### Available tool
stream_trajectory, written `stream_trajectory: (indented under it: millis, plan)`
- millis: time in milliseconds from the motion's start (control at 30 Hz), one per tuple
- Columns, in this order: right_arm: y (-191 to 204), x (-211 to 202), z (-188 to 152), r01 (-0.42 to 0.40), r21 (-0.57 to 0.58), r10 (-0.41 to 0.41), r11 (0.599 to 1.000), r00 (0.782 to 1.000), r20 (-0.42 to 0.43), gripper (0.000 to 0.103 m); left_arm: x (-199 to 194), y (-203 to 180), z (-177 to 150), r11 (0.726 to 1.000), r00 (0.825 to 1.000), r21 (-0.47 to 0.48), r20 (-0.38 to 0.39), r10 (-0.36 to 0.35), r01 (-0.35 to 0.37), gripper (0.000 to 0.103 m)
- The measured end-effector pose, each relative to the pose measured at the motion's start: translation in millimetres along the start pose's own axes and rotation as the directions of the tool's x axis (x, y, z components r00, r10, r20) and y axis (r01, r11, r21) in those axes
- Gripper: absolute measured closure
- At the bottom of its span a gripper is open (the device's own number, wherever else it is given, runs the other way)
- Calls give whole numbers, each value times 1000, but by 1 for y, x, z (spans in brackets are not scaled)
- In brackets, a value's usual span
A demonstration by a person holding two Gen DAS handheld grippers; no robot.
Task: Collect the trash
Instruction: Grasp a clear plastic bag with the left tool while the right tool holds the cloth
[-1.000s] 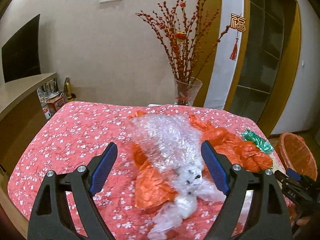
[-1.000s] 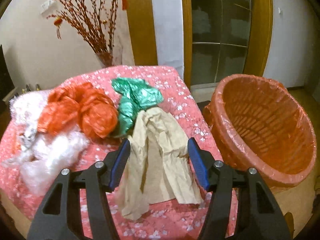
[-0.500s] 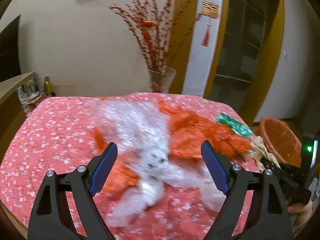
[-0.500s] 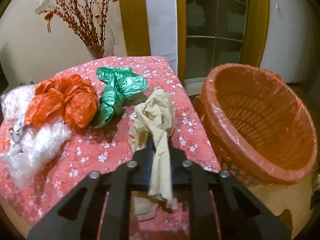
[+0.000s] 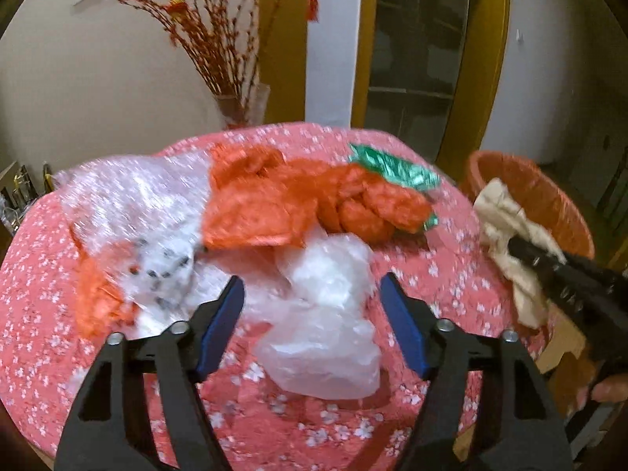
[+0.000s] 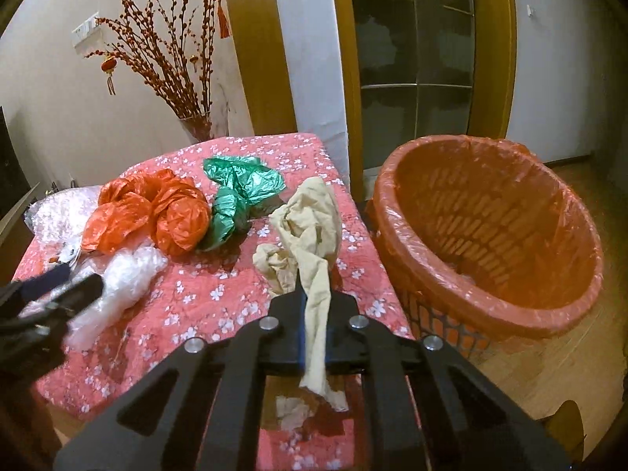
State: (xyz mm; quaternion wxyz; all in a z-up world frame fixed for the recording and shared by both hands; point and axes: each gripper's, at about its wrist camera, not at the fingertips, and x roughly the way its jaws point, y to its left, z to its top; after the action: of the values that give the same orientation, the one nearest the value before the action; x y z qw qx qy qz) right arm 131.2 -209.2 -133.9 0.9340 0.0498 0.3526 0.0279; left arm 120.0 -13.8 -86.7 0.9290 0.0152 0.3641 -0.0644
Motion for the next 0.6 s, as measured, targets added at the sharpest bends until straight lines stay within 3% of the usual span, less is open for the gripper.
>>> stream_trajectory:
  millis: [300, 600]
  plan:
    - [-5, -5, -6, -10, 34, 10, 999, 1000, -3, 95, 4, -8, -11, 999, 999, 28, -33, -26, 27, 77]
    - [-7, -18, -6, -16, 43, 15, 999, 1000, 21, 95, -26, -1, -7, 993, 992, 5, 48, -119, 119, 84]
